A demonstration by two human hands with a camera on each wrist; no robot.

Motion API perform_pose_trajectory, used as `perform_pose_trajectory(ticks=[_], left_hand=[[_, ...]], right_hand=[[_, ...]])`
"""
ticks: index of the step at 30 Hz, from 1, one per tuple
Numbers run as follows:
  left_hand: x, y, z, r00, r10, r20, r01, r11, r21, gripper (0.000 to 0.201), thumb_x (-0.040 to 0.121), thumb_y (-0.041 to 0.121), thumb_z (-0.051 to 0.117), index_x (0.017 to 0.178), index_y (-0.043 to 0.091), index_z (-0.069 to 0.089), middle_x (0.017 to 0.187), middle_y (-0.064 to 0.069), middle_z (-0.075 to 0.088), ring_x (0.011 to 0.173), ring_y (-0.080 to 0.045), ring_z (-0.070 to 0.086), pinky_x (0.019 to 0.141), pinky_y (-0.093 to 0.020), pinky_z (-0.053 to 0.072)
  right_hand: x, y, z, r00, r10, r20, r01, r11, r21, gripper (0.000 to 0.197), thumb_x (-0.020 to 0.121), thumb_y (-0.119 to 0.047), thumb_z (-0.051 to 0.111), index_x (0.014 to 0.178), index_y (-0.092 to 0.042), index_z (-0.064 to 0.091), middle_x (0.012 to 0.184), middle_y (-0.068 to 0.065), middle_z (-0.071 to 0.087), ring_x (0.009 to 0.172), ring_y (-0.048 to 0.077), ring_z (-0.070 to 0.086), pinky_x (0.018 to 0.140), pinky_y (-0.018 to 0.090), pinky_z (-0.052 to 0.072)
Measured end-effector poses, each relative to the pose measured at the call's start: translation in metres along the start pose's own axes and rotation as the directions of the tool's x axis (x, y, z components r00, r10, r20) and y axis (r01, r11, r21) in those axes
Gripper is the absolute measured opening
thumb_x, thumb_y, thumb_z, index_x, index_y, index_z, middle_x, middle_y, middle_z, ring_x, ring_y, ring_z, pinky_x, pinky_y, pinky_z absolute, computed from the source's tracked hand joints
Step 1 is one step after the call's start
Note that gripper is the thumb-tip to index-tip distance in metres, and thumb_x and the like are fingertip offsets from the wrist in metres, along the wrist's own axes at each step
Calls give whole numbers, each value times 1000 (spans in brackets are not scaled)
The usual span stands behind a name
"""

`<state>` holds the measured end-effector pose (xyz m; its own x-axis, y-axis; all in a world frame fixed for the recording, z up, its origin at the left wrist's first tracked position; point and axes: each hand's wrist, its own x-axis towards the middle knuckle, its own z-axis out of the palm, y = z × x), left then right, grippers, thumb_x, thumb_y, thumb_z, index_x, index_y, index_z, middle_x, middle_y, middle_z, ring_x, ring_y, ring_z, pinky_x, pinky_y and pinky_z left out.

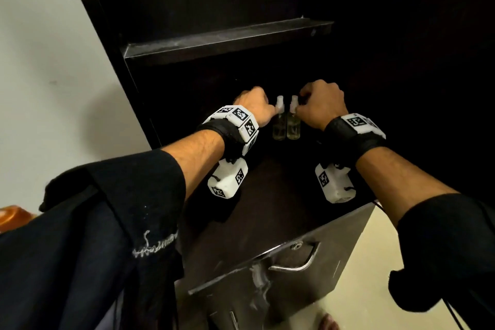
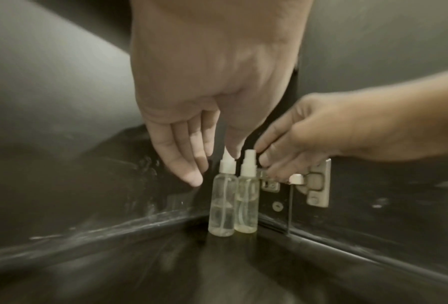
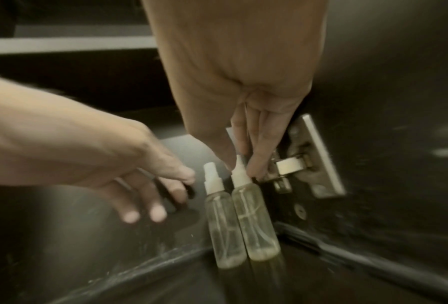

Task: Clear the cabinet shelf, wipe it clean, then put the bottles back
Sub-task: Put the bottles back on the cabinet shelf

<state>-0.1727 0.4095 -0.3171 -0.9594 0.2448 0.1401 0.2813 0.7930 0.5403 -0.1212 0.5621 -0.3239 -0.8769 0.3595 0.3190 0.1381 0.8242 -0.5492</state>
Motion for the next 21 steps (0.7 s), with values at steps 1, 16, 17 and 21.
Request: perform_pose_trajectory(ticks=[1,16,17,21], left_hand=[[-5,-3,-4,1000,6,8,-6,1000,12,41,84,48,66,110,16,64,101,-13,72,91,-31,70,83,-41,59],[-15,0,-9,985,172,1,-171,980,101,61,89,39,63,146,27,46,129,-10,64,121,-31,59,99,-39,50],[-12,1,-8,982,187,6,-187,977,103,61,91,36,61,148,27,44,132,-12,62,123,-32,58,100,-39,49],[0,8,11,979,200,33,-203,966,159,51,92,28,56,142,24,50,128,-17,64,118,-37,60,93,-38,51]], right_hand=[[-4,1,-2,1000,0,3,0,1000,8,37,94,-32,68,126,-14,73,124,19,70,117,42,65,96,46,57],[13,-6,-3,995,-40,93,44,998,-37,42,91,-32,74,131,-21,71,130,15,70,123,38,64,102,44,55],[14,-6,0,994,-63,94,67,997,-43,39,90,-30,74,129,-21,72,127,16,71,120,38,65,100,43,56],[16,5,12,993,-107,51,107,994,-6,22,90,-23,71,112,-22,72,113,13,71,109,36,68,91,44,59]])
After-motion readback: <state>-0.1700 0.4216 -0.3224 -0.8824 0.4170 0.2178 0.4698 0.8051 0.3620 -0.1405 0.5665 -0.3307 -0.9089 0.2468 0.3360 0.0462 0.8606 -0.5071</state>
